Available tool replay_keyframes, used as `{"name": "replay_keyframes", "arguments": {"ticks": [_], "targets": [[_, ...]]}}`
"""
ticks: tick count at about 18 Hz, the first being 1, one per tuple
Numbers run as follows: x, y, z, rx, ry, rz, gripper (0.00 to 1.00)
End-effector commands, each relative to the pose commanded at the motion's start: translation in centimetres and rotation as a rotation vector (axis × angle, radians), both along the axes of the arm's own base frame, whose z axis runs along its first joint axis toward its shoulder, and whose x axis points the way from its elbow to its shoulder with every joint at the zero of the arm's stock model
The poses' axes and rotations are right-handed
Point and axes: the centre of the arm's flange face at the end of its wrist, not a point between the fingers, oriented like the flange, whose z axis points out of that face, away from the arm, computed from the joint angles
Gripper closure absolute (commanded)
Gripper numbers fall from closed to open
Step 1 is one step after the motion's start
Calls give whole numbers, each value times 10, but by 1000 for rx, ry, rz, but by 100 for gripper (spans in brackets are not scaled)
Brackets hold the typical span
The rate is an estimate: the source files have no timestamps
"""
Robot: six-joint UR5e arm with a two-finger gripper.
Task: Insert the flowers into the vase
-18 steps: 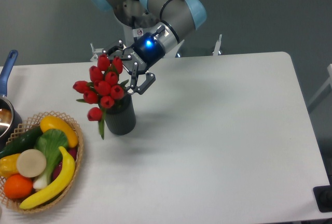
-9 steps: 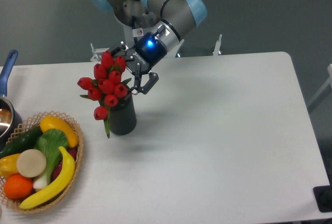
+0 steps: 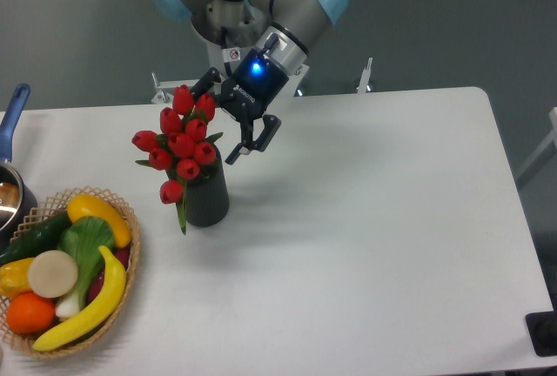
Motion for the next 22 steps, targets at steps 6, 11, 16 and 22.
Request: {"name": "replay_keyframes", "arguments": {"ticks": [6,11,16,22], "targets": [[-35,-25,44,-264,220,159,0],[-111,-33,67,-473,246,229,0],[-185,0,20,-702,291,168,0],[-243,22,14,-756,312,170,0]]}}
